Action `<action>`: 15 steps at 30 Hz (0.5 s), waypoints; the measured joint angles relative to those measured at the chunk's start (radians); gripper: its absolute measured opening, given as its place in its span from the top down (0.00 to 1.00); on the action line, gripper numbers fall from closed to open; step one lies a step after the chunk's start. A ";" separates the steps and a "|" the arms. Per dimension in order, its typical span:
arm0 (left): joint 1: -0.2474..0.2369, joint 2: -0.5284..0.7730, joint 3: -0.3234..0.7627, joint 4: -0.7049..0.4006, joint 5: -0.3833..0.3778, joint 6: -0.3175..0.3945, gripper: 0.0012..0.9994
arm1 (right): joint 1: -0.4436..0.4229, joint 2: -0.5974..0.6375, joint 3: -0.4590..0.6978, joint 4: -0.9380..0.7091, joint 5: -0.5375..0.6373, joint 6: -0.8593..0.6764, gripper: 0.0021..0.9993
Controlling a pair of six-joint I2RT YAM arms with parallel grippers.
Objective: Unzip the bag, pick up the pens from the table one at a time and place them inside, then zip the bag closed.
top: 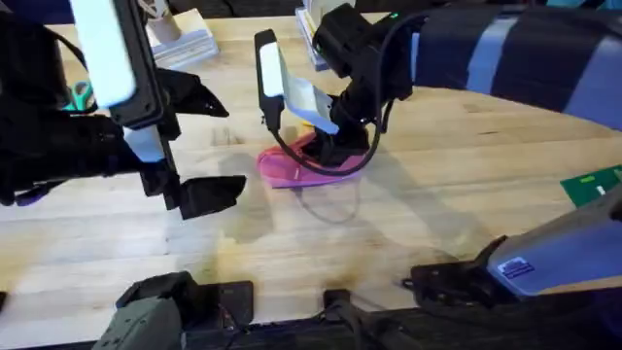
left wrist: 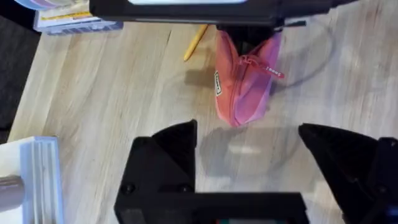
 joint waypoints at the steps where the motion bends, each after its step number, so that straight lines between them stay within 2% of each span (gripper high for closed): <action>1: 0.000 0.000 0.000 0.000 0.000 0.000 0.01 | 0.000 0.001 0.000 0.000 -0.001 0.000 0.97; 5: 0.000 0.000 0.000 0.000 0.000 0.000 0.01 | 0.000 0.001 0.000 0.000 -0.002 0.002 0.94; 7: 0.000 0.000 0.000 0.000 0.000 0.000 0.01 | 0.000 0.001 0.000 0.001 -0.002 0.004 0.75; 9: 0.000 0.000 0.000 0.000 0.000 0.000 0.01 | 0.000 0.001 0.000 0.003 -0.002 0.004 0.45; 12: 0.000 0.000 0.000 0.000 0.000 0.000 0.01 | 0.000 0.001 0.000 0.011 -0.001 0.001 0.05; 15: 0.000 0.000 0.000 0.000 0.000 0.000 0.01 | 0.000 0.001 0.000 0.012 -0.001 0.001 0.00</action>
